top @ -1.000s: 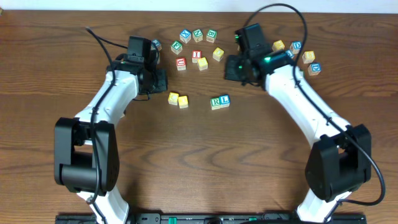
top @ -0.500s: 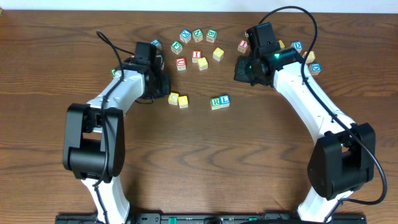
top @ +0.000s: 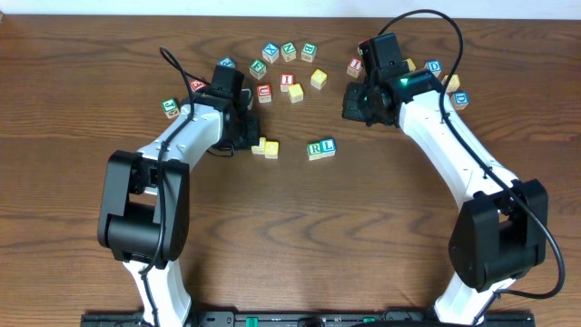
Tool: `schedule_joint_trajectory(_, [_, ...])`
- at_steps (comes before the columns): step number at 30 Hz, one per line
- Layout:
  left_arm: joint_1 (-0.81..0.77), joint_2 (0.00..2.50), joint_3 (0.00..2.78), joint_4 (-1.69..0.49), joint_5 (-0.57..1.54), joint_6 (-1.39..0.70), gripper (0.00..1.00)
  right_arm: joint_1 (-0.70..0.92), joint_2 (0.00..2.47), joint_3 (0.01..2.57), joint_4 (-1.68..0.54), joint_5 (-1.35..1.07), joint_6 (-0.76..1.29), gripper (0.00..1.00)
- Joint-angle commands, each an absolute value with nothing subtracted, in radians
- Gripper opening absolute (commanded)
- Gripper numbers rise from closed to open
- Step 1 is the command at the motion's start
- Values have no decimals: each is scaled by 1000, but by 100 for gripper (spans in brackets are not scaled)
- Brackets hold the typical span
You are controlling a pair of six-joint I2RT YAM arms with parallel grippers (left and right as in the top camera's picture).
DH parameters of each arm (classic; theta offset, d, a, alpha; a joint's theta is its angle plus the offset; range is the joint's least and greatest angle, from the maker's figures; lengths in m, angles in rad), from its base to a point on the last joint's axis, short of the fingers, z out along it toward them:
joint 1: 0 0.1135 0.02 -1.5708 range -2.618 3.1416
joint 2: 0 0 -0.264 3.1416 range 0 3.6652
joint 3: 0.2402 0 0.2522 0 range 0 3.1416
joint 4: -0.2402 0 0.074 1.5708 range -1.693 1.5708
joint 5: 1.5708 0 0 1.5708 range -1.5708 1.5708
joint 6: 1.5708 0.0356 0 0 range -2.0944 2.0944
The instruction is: Spell out CORL
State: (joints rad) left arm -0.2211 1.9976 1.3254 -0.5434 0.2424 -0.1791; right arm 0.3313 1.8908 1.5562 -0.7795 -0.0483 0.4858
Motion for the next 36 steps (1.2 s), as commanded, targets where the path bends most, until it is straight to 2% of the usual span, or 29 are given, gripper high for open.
schedule_joint_trajectory(1, [-226, 2002, 1328, -548, 261, -166, 8, 329, 1903, 1556, -786, -37, 474, 2])
schedule_joint_trajectory(13, [-253, 2002, 1328, -586, 280, -166, 7, 355, 1996, 1555, -789, -90, 474, 1])
schedule_joint_trajectory(36, [-288, 2002, 1328, -606, 280, -166, 8, 350, 2028, 1555, -805, -78, 474, 1])
